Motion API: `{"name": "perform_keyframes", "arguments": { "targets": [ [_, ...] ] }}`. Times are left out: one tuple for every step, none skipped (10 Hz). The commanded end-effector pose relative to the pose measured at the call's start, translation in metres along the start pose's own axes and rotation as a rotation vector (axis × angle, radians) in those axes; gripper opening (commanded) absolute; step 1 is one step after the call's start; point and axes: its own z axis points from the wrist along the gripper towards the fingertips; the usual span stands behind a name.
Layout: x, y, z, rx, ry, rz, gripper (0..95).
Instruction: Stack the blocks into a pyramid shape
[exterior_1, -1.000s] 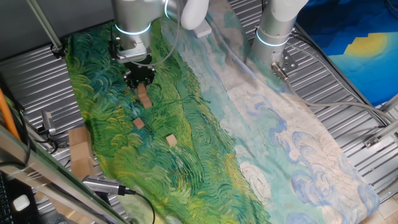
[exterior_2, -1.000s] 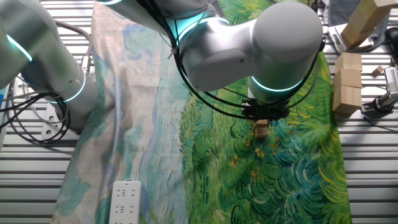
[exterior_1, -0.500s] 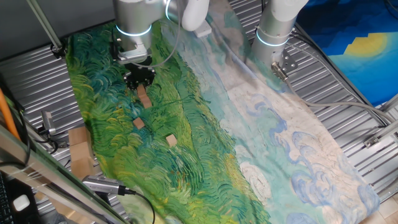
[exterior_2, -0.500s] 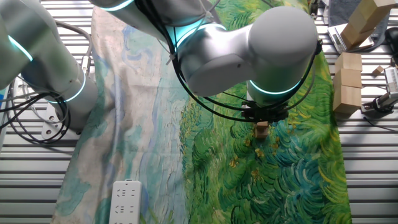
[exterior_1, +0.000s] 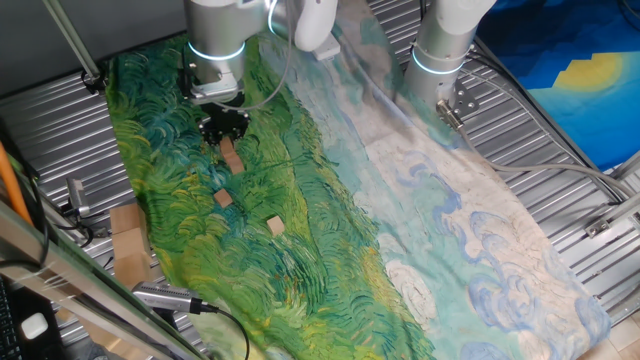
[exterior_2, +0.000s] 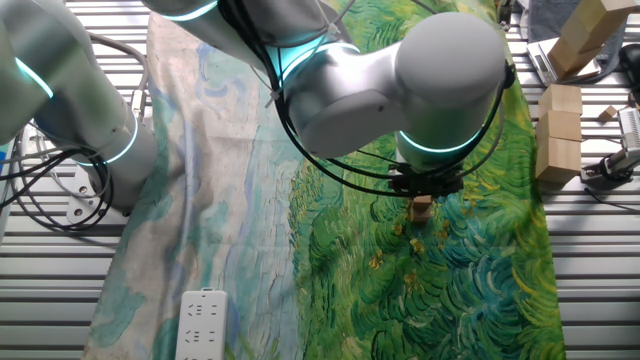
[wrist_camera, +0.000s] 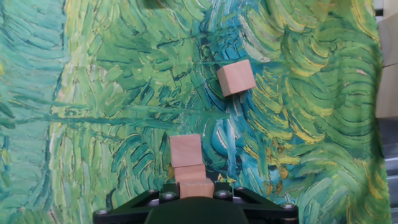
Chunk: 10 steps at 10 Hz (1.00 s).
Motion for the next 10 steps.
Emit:
{"name": "perform_keyframes", "arguments": {
  "targets": [
    [-0.0001, -0.0004, 0.0005, 0.002, -0.001, 0.001, 0.0],
    [-0.0001, -0.0004, 0.0005, 0.002, -0.001, -0.001, 0.0],
    [0.0000, -0.0003, 0.0006, 0.002, -0.002, -0.002, 0.0],
    [0.0000, -0.0001, 0.0007, 0.002, -0.002, 0.002, 0.0],
    [0.0000, -0.0001, 0.0007, 0.002, -0.002, 0.005, 0.0],
    [0.0000, -0.0001, 0.0007, 0.002, -0.002, 0.007, 0.0],
    [0.0000, 0.0000, 0.0007, 0.002, -0.001, 0.010, 0.0],
    [-0.0001, 0.0000, 0.0007, 0.002, -0.001, 0.009, 0.0],
    [0.0000, 0.0001, 0.0008, 0.001, -0.001, 0.008, 19.0],
    [0.0000, 0.0003, 0.0008, 0.000, -0.001, 0.008, 38.0]
  ]
}}
